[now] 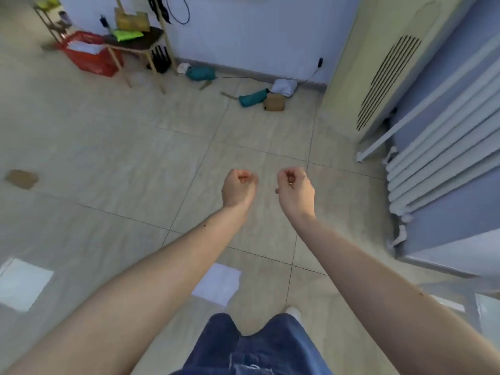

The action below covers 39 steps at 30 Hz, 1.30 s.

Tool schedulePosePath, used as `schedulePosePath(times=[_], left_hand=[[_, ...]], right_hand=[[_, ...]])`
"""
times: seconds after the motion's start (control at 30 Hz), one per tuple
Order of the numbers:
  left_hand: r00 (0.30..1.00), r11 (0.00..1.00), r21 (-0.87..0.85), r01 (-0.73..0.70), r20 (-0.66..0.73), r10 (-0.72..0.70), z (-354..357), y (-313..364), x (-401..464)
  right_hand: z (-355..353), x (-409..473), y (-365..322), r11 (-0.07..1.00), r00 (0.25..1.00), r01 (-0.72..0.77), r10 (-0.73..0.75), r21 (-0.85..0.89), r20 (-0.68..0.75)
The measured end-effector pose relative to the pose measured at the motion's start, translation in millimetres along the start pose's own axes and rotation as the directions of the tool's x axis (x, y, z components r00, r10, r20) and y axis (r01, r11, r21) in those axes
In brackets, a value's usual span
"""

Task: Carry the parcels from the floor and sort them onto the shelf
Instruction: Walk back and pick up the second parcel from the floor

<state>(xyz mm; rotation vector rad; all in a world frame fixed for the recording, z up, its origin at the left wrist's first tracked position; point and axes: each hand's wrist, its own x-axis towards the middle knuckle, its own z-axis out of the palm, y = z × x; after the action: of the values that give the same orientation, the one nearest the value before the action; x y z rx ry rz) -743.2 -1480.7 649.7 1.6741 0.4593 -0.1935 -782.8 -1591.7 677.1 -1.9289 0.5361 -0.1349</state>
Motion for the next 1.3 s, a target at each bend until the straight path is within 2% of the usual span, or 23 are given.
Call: schedulePosePath(times=[0.13, 0.3, 0.57, 0.7, 0.97, 1.13, 1.3], left_hand=[[0.988, 0.994, -0.087, 0.063, -0.137, -0.075, -85, -12, 27], [0.949, 0.982, -0.168, 0.087, -0.286, -0.133, -180, -22, 57], [0.861, 0.955, -0.276, 0.108, -0.454, -0.228, -314, -21, 119], [0.804, 0.938, -0.328, 0.111, -0.525, -0.279, -377, -16, 143], [0.687, 0.89, -0.449, 0.078, -0.623, -0.374, -507, -24, 175], [0.667, 0.891, -0.448, 0.076, -0.641, -0.379, -592, -28, 200], [0.69, 0.909, -0.406, 0.096, -0.631, -0.354, -683, -31, 227]], right_hand=[[81, -10, -27, 0.999, 0.987, 0.039, -0.036, -0.016, 0.156], [175, -21, -62, 0.993, 0.936, 0.105, -0.083, -0.045, 0.343], [323, -19, -124, 0.972, 0.8, 0.232, -0.169, -0.037, 0.576], [392, -19, -156, 0.961, 0.706, 0.275, -0.182, -0.028, 0.684], [531, -45, -207, 0.956, 0.56, 0.293, -0.159, -0.015, 0.813], [617, -68, -235, 0.951, 0.523, 0.31, -0.165, -0.006, 0.836], [706, -90, -267, 0.952, 0.54, 0.303, -0.144, -0.032, 0.83]])
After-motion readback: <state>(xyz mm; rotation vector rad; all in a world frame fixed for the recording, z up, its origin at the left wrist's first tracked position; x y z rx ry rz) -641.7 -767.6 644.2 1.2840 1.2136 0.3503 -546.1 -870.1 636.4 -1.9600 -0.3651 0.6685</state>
